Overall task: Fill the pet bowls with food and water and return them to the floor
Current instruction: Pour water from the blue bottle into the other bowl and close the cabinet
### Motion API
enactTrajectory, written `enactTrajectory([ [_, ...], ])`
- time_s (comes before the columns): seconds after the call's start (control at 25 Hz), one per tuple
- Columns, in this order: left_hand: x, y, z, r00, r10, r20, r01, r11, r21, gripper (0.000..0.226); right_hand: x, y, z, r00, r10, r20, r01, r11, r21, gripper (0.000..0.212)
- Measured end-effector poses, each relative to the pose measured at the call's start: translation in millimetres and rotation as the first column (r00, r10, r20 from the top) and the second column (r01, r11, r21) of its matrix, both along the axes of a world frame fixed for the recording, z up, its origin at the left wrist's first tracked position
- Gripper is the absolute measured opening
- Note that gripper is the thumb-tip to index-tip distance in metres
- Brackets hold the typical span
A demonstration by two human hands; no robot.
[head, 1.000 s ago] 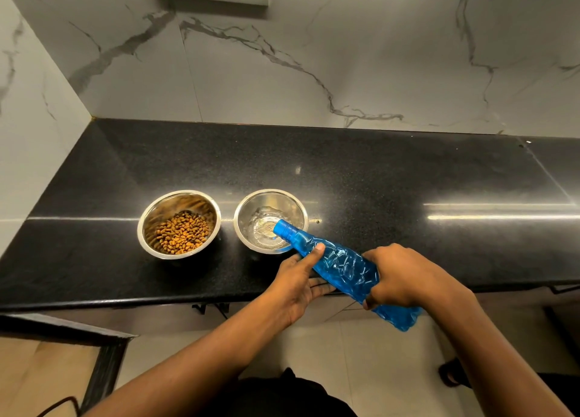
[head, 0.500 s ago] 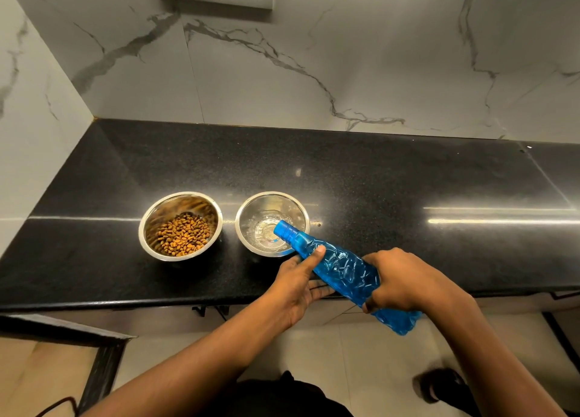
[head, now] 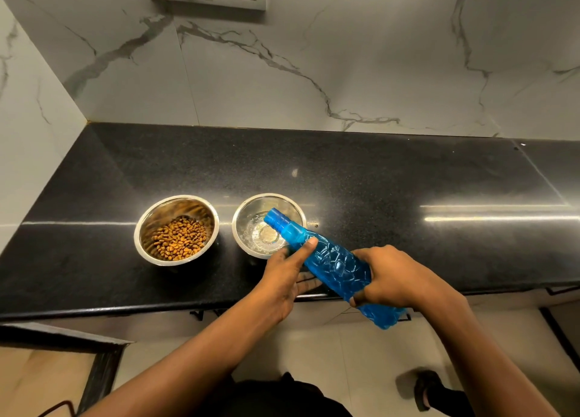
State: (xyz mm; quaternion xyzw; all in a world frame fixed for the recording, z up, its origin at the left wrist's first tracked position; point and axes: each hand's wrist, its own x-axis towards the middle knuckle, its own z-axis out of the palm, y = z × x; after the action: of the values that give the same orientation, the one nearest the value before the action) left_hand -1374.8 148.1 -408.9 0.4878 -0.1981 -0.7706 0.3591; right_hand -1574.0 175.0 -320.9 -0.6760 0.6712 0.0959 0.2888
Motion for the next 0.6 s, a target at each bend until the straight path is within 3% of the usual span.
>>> enactTrajectory([
  [0.32,20,-32,64,0.977,0.138,0.162,-0.072,0.93,-0.361,0.05,15,-13,12,0.921,-0.054,0.387,0.144,0.968,-0.207,0.09],
  [0.4,25,-34,94,0.964,0.189,0.187,-0.072,0.863,-0.5,0.046,21,-17,32,0.856,-0.032,0.516,0.185,0.951,-0.247,0.085],
  [0.6,40,-50,207,0.963,0.178,0.203,0.065,0.576,-0.815,0.056,37,-37,111,0.653,0.068,0.755,0.302,0.89,-0.342,0.079],
])
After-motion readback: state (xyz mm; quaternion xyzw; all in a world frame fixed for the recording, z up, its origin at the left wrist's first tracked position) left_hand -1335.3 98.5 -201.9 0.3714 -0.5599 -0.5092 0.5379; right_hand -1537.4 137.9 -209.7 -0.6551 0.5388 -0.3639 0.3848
